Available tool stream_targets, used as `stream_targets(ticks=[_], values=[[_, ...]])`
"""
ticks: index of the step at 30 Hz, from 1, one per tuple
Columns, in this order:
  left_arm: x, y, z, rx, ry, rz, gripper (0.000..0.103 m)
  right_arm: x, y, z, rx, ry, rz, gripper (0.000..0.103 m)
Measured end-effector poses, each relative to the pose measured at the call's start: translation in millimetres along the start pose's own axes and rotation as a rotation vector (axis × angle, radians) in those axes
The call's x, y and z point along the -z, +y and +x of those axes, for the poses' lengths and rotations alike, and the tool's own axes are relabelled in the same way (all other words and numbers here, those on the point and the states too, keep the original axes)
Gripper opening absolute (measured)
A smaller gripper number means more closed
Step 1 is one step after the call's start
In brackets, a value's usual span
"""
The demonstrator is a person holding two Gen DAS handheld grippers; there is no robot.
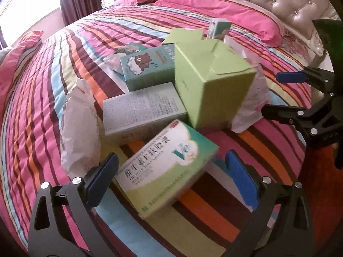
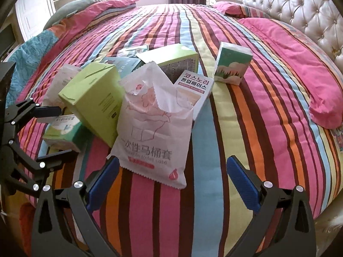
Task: Collect trash
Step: 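Reach the left tool to the Ve medicine box while the right tool reaches the white bag, then close the left tool on the Ve box while the right tool grips the white bag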
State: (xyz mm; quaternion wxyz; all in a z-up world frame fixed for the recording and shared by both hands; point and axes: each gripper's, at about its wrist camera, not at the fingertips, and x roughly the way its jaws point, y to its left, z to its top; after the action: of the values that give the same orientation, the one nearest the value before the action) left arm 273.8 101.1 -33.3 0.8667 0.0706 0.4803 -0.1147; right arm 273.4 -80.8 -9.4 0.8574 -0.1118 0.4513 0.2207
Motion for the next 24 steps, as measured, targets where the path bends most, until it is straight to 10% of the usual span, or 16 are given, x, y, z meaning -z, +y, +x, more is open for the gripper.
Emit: stream_targets(ticks=[24], values=[[8,-26,10,-0.127,0.025,-0.152,0.077,-22,7,31,-0.038,-0.026,-0.023,0.086]])
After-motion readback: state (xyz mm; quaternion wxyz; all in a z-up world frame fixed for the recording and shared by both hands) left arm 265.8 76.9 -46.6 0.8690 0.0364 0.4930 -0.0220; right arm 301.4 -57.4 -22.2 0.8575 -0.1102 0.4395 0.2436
